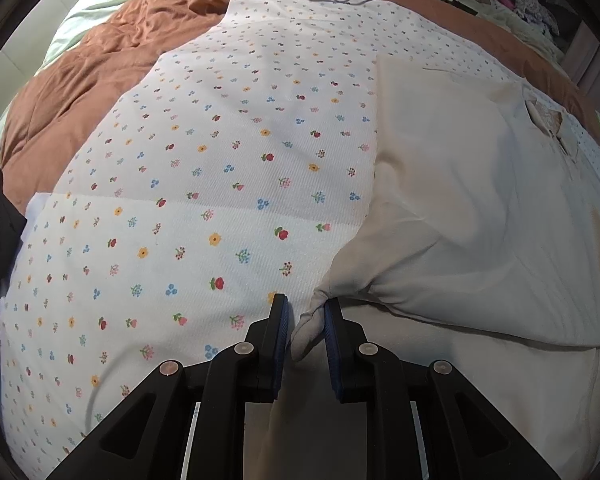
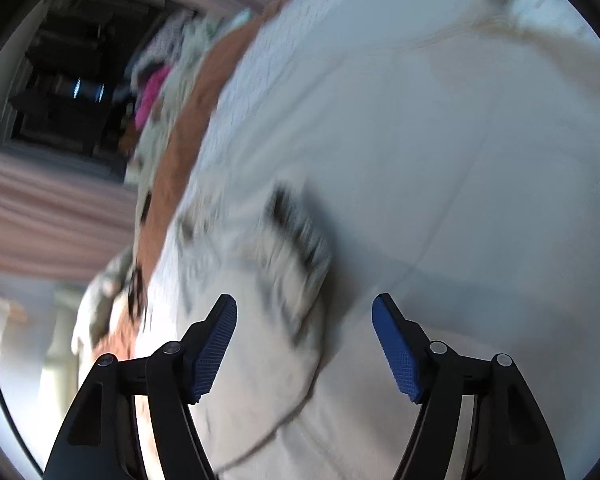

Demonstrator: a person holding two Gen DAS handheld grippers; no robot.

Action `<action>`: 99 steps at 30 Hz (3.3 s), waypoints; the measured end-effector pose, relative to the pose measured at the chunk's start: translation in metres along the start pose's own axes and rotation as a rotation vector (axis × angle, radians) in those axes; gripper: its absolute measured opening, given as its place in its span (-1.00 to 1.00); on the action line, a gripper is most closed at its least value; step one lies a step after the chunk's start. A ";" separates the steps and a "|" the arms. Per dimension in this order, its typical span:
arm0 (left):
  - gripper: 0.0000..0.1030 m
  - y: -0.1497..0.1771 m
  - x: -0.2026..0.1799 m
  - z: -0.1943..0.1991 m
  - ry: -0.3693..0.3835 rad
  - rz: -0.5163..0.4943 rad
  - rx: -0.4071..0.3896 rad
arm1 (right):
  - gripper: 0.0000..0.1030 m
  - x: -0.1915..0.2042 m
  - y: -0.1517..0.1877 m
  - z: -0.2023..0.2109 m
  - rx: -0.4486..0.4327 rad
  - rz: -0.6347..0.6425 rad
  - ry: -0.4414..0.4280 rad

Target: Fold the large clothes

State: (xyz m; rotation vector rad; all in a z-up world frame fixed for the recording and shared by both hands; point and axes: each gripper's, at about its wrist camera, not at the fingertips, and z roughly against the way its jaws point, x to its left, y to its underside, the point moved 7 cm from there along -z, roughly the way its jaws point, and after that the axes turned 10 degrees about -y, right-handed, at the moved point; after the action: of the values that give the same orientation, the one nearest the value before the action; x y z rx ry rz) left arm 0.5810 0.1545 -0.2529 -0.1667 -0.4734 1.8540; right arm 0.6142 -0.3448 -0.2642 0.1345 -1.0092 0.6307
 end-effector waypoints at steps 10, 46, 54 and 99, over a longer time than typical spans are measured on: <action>-0.61 0.001 0.000 0.001 0.011 -0.005 0.000 | -0.77 -0.009 -0.012 -0.028 0.030 0.063 0.000; 0.77 -0.005 -0.151 0.153 0.354 0.004 -0.250 | 0.65 -0.021 -0.142 0.093 -0.150 0.177 0.085; 0.77 0.006 -0.207 0.164 0.389 -0.006 -0.270 | 0.63 -0.074 -0.198 0.154 -0.284 0.106 0.114; 0.77 0.023 -0.235 0.148 0.459 -0.041 -0.194 | -0.96 -0.094 -0.287 0.240 -0.593 0.147 -0.108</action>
State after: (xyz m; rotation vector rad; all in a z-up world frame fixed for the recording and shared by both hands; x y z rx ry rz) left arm 0.5878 -0.1069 -0.1555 -0.6913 -0.3293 1.6600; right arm 0.5581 -0.7121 -0.1609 -0.4347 -1.2794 0.4365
